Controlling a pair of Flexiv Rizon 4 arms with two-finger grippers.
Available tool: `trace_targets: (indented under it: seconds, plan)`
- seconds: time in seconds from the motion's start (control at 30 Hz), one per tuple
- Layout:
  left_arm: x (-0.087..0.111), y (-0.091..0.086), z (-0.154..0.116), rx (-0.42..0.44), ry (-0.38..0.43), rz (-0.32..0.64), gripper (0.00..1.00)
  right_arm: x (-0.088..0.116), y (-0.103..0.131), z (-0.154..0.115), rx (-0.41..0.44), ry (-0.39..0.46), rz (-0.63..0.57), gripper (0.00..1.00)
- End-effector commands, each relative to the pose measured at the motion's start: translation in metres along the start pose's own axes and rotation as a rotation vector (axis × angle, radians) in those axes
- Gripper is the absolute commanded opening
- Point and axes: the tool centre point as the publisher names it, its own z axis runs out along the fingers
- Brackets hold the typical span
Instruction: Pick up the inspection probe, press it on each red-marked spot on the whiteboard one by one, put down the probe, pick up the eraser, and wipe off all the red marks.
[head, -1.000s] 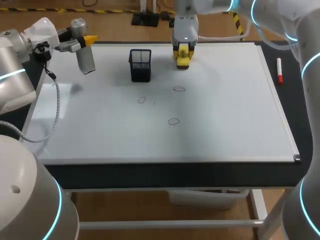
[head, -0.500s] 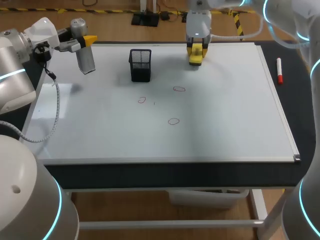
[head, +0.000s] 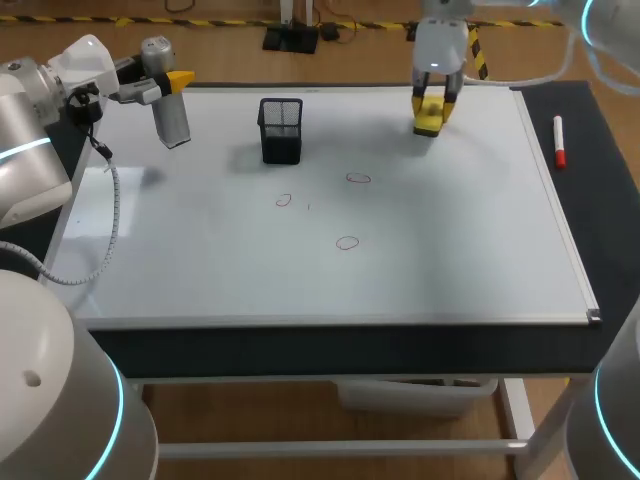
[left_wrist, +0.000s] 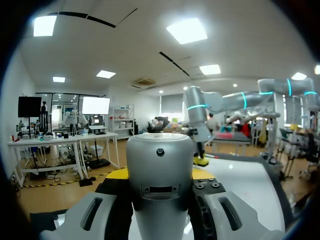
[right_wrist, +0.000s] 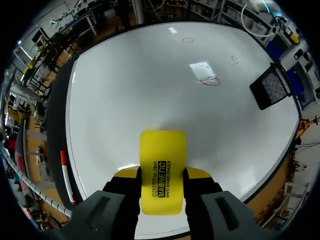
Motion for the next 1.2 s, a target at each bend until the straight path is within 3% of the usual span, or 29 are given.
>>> trace_targets:
  seconds: [0.03,0.23,0.63,1.2]
  plan:
    - [0.000,0.000,0.000,0.002,0.001,0.001,0.00,0.036,0.050,-0.010,0.326,0.001,0.010,0.00]
    - [0.000,0.000,0.000,0.002,0.001,0.001,0.00,0.056,0.061,-0.010,0.355,0.010,0.051,0.00]
    - [0.000,0.000,0.000,0.002,0.001,0.001,0.00,0.078,0.078,-0.005,0.410,0.048,0.106,0.00]
    - [0.000,0.000,0.000,0.002,0.001,0.001,0.00,0.084,0.081,-0.002,0.382,0.025,0.152,0.00]
